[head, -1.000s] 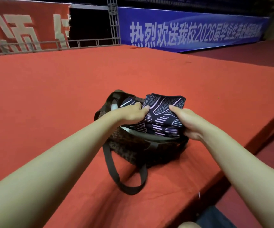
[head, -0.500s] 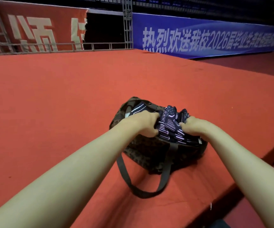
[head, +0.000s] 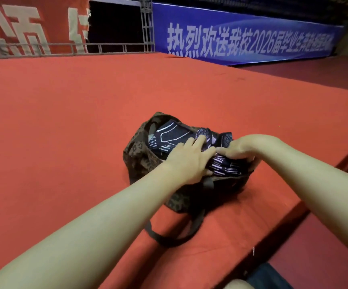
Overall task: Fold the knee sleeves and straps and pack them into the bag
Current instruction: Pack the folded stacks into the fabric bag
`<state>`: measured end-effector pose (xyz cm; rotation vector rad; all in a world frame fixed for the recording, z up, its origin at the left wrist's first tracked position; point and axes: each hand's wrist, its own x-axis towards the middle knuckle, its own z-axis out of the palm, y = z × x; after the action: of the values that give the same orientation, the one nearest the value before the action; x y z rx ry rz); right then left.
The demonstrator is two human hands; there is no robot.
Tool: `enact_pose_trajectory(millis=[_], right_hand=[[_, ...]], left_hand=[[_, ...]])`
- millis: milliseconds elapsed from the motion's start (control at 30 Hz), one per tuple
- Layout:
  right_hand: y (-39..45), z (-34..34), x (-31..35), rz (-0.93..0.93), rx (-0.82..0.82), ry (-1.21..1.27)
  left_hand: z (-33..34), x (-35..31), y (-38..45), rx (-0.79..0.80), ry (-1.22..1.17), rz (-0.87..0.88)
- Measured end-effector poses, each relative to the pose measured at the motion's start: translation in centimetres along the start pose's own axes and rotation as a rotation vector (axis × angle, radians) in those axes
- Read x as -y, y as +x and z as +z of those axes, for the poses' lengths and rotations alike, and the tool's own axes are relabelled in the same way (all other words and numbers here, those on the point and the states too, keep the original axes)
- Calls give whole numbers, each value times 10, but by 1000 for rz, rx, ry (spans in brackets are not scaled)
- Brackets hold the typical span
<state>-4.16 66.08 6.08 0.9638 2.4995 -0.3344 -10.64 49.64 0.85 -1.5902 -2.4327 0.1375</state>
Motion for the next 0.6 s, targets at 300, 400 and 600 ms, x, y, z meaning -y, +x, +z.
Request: enact_pose_trajectory(millis=[300, 400, 600], right_hand=[[-5, -2, -8, -17, 5, -318], [-13, 0, 0, -26, -82, -450], [-2, 10, 2, -56, -331, -593]], left_hand=[[-4, -10, 17, -17, 10, 4], [-8, -10, 19, -11, -14, 66], [-22, 0, 8, 95, -90, 151]])
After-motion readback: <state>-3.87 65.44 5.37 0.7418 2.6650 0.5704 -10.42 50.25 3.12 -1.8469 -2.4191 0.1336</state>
